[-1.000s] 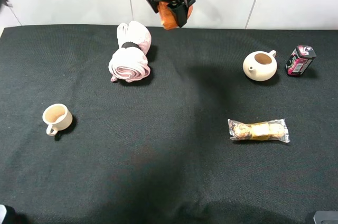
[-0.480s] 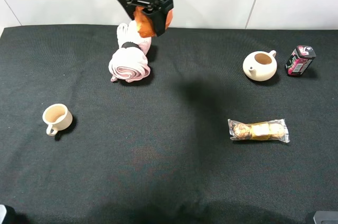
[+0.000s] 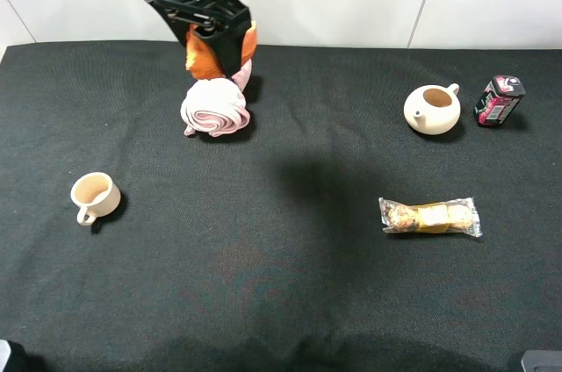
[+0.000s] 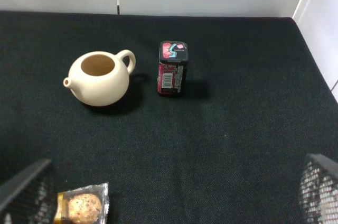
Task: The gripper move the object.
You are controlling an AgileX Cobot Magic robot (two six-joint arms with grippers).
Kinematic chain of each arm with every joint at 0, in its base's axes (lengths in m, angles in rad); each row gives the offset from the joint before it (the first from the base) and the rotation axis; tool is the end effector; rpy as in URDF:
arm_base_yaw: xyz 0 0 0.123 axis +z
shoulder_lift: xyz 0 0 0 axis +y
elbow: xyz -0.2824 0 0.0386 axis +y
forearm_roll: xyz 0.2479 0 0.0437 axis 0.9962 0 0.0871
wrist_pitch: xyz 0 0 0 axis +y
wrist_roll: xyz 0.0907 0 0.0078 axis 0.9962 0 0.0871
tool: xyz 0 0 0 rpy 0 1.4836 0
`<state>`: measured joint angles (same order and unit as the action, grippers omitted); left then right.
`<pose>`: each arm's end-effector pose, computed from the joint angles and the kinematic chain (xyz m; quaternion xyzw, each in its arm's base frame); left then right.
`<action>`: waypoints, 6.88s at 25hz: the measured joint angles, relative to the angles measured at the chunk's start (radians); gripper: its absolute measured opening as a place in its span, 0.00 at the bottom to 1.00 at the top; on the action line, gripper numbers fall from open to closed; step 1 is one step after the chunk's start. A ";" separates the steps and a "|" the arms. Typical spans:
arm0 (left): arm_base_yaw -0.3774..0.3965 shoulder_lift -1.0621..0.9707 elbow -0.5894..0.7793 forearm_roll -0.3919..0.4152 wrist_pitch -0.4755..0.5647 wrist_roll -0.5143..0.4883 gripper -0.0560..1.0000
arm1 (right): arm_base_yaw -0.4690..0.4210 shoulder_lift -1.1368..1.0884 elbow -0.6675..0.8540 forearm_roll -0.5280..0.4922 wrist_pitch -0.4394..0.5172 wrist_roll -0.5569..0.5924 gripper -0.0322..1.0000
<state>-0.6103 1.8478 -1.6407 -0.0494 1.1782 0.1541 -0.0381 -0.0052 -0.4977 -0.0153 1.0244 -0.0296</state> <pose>0.3175 -0.2271 0.2883 0.3636 0.9213 -0.0540 0.1270 -0.0040 -0.0010 0.2795 0.0037 0.8428 -0.0259 0.5376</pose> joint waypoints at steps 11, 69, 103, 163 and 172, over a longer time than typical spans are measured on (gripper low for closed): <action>0.000 -0.152 0.248 0.023 -0.004 0.000 0.80 | 0.000 0.000 0.000 0.000 0.000 0.000 0.70; -0.051 -0.238 1.064 0.164 -0.772 -0.196 0.80 | 0.000 0.000 0.000 0.000 0.000 0.000 0.70; -0.051 -0.238 1.066 0.260 -0.792 -0.331 0.80 | 0.000 0.000 0.000 0.000 0.000 0.000 0.70; -0.051 -0.477 0.761 0.081 -0.167 -0.292 0.97 | 0.000 0.000 0.000 0.000 0.000 0.000 0.70; -0.051 -0.666 0.761 0.082 -0.122 -0.294 0.97 | 0.000 0.000 0.000 0.000 0.000 0.000 0.70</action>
<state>-0.6609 1.1820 -0.8800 0.0324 1.0563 -0.1402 -0.0381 -0.0052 -0.4977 -0.0153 1.0244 -0.0301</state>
